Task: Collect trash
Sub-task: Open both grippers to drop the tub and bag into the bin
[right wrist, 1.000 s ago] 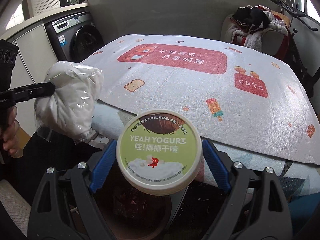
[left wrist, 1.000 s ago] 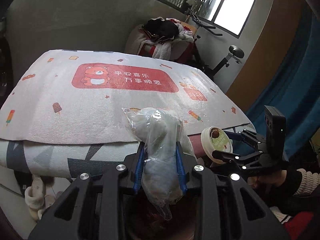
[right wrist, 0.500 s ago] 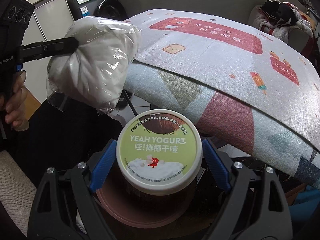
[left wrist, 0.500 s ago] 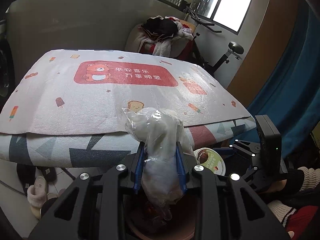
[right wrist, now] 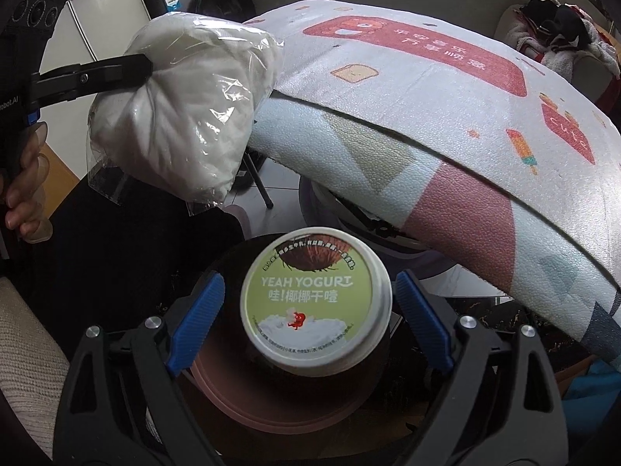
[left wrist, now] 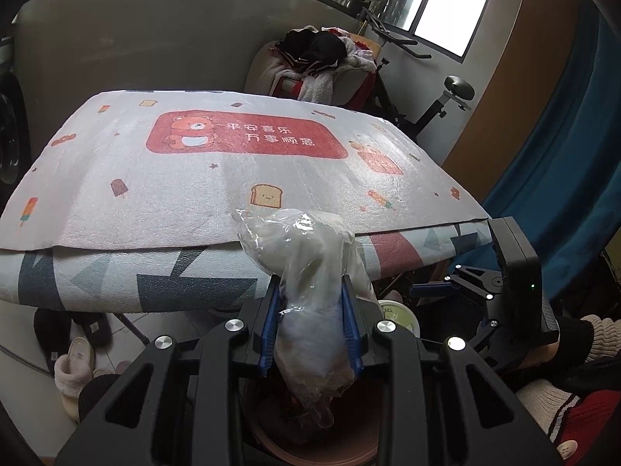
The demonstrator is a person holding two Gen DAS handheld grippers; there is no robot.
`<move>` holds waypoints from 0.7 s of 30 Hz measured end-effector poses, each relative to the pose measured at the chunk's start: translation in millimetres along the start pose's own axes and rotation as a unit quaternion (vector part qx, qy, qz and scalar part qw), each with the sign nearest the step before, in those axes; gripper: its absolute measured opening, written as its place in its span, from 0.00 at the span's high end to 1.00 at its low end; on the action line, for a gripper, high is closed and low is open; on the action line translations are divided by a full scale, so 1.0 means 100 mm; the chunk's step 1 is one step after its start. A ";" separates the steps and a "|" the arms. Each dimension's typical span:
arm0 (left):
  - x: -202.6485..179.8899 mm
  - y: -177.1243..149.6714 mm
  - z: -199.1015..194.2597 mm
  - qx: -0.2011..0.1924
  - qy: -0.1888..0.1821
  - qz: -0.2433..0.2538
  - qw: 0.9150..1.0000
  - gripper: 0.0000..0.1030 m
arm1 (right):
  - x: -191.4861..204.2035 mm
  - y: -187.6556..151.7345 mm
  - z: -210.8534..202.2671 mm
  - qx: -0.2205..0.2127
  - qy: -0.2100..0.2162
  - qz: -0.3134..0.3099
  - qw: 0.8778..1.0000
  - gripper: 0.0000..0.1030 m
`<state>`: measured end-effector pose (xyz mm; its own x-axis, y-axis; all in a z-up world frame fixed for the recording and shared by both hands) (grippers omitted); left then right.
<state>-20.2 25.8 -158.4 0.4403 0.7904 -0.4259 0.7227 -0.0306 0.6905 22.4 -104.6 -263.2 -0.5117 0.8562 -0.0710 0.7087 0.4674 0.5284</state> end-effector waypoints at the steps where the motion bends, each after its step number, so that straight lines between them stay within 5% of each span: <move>1: -0.01 0.00 0.01 0.004 0.000 0.003 1.000 0.72 | -0.02 0.01 -0.01 -0.002 -0.002 0.005 1.000 0.10; 12: -0.16 -0.17 0.33 0.074 -0.013 0.037 0.996 0.72 | -0.64 0.14 -0.34 -0.060 -0.085 0.095 0.990 0.07; 21: -0.27 -0.31 0.63 0.134 -0.024 0.068 0.988 0.67 | -0.89 0.20 -0.48 -0.076 -0.106 0.126 0.983 0.07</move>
<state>-21.4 -33.3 -205.0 0.5637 0.7381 -0.3707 0.7672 -0.3017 0.5660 59.0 -182.2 -205.6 -0.2043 0.9750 -0.0873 0.7110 0.2091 0.6714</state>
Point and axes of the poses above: each gripper's, at about its wrist camera, not at the fingertips, and z roughly the way its jaws point, x to its left, y to its top, the point moved 2 cm from there along z, roughly the way its jaws point, and after that the axes turned 14 degrees about -y, right-handed, at the moved point
